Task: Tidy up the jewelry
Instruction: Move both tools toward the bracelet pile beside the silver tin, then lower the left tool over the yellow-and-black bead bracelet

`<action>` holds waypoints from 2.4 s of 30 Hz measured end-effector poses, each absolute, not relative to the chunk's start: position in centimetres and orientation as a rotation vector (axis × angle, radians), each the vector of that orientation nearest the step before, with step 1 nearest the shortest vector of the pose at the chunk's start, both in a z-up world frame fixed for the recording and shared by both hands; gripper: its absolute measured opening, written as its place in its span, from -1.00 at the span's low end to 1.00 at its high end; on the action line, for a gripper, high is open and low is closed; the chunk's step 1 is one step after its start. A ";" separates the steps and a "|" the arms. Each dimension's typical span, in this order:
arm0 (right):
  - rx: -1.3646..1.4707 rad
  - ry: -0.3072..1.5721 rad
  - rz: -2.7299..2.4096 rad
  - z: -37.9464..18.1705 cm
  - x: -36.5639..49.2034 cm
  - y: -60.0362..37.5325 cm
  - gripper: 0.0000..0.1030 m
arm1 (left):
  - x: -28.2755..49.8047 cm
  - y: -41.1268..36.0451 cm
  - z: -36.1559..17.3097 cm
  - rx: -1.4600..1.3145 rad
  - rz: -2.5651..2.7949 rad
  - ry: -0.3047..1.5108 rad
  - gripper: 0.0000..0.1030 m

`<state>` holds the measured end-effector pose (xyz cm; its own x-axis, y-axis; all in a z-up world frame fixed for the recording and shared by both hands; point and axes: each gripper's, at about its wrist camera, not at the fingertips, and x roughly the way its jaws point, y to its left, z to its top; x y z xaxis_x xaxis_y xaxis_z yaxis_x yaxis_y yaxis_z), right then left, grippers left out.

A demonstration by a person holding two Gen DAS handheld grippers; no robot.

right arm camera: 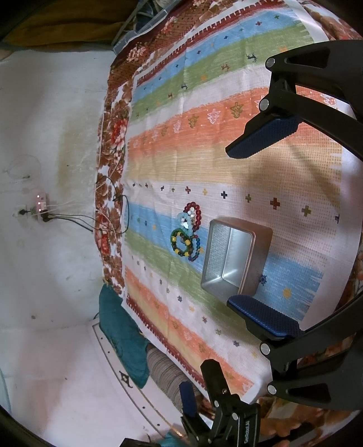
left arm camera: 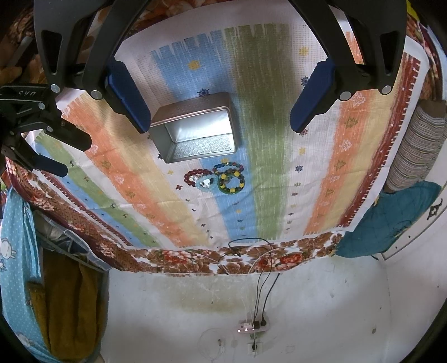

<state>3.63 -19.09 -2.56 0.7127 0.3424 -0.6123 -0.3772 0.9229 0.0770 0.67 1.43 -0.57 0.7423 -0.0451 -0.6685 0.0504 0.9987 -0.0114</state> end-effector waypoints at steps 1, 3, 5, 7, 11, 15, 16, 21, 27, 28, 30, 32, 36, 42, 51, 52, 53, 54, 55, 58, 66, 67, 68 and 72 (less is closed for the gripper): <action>-0.056 0.669 0.399 -2.6 3.6 -19.0 0.92 | 0.7 1.5 -0.6 0.007 -0.052 0.734 0.89; -0.057 0.674 0.401 -2.4 3.8 -19.1 0.92 | 0.6 1.6 -0.7 0.007 -0.053 0.734 0.89; -0.059 0.679 0.402 -2.5 3.9 -18.9 0.92 | 0.7 1.6 -0.7 0.007 -0.052 0.736 0.89; -0.063 0.685 0.403 -2.5 4.2 -18.8 0.92 | 0.7 1.7 -0.8 0.009 -0.048 0.737 0.89; -0.074 0.690 0.408 -2.5 4.6 -18.3 0.92 | 0.7 1.9 -1.2 0.021 -0.042 0.744 0.89; -0.095 0.682 0.410 -2.1 5.4 -18.0 0.92 | 1.4 1.9 -1.2 0.025 -0.022 0.754 0.89; -0.101 0.676 0.407 -1.9 5.6 -18.0 0.92 | 1.7 1.9 -1.1 0.023 -0.017 0.759 0.89; -0.101 0.688 0.405 -1.7 6.8 -18.2 0.92 | 3.3 2.4 -0.4 0.000 0.004 0.766 0.89; -0.105 0.697 0.412 -1.5 8.2 -17.6 0.92 | 4.8 2.8 0.2 -0.009 0.001 0.785 0.89; -0.104 0.697 0.414 -1.5 8.4 -17.6 0.92 | 5.1 2.8 0.3 -0.001 0.006 0.783 0.89; -0.099 0.696 0.419 -1.4 8.8 -17.5 0.92 | 5.8 3.0 0.4 0.009 0.019 0.784 0.89; -0.105 0.698 0.424 -1.4 9.0 -17.3 0.92 | 6.6 3.3 0.4 0.004 0.026 0.798 0.89; -0.098 0.713 0.427 -1.4 9.9 -17.1 0.92 | 7.9 3.5 0.5 0.010 0.030 0.806 0.89; -0.094 0.733 0.427 -1.4 11.7 -16.6 0.92 | 9.7 4.1 0.5 -0.015 0.048 0.825 0.89; -0.097 0.797 0.420 -2.5 14.4 -15.9 0.92 | 12.3 5.0 0.1 -0.057 0.065 0.861 0.89; -0.097 0.802 0.416 -2.6 14.7 -15.9 0.92 | 12.7 5.1 0.0 -0.060 0.066 0.866 0.89; -0.094 0.808 0.414 -2.7 15.1 -15.8 0.92 | 12.9 5.1 -0.1 -0.062 0.069 0.871 0.89; -0.090 0.814 0.414 -2.8 15.3 -15.8 0.92 | 13.2 5.2 -0.3 -0.064 0.071 0.876 0.89; -0.081 0.822 0.414 -2.9 15.8 -15.8 0.92 | 13.5 5.3 -0.4 -0.069 0.071 0.883 0.89; -0.064 0.842 0.412 -3.3 16.8 -15.9 0.92 | 14.4 5.5 -0.8 -0.081 0.069 0.900 0.89; -0.054 0.868 0.417 -3.8 18.4 -15.4 0.92 | 16.3 6.0 -1.7 -0.096 0.066 0.932 0.89; -0.056 0.872 0.419 -3.8 18.6 -15.2 0.92 | 16.5 6.1 -1.9 -0.100 0.066 0.936 0.89; -0.059 0.875 0.420 -3.9 18.8 -15.1 0.92 | 16.8 6.2 -2.0 -0.105 0.067 0.941 0.89; -0.073 0.882 0.420 -4.3 19.5 -14.7 0.92 | 18.0 6.5 -2.6 -0.116 0.075 0.956 0.89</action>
